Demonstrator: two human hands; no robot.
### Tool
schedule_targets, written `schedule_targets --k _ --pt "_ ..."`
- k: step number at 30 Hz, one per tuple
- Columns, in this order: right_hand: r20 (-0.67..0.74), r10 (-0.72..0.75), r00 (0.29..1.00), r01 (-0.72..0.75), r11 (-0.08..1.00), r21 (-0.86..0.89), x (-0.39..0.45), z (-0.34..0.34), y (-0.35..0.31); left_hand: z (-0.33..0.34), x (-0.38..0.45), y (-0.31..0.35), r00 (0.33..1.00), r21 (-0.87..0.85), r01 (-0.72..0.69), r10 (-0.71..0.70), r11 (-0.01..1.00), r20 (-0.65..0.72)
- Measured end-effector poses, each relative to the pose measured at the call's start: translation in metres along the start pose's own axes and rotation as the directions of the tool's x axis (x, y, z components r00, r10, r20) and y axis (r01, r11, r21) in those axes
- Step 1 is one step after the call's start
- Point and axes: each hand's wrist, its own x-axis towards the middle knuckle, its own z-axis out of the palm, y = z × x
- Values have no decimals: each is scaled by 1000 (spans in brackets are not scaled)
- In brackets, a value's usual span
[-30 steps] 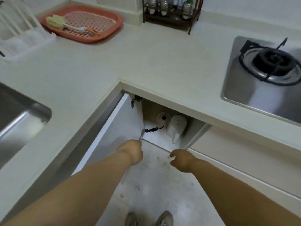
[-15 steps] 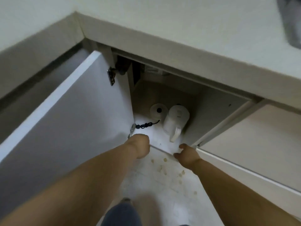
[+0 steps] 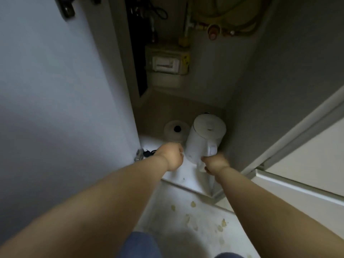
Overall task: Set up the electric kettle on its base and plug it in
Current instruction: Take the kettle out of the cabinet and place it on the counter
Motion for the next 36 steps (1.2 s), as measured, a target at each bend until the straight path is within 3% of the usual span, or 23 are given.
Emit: schedule_targets --k 6,10,14,19,24,27,36 --pt "30 35 999 -41 975 217 21 6 0 6 11 -4 1000 21 -17 16 1000 3" --pt "-74 -6 997 17 989 149 21 9 -8 -3 15 -9 1000 4 1 -1 1000 -18" --pt "-100 -38 994 45 996 77 14 -1 -13 -12 21 -10 997 -125 53 -58 991 -43" --pt "-134 -142 981 104 962 -254 2 -25 -29 -32 26 -13 979 -388 153 -194 909 -68" --pt "-43 -189 981 172 949 -264 -5 -28 -44 -43 18 -24 967 -587 164 -247 793 -64" --pt "22 -203 979 203 958 -202 -22 -33 -51 -59 -4 -24 971 -606 168 -237 777 -35" --pt "213 -146 966 216 907 -360 -152 -92 -110 -144 -144 30 940 -548 322 -330 772 87"
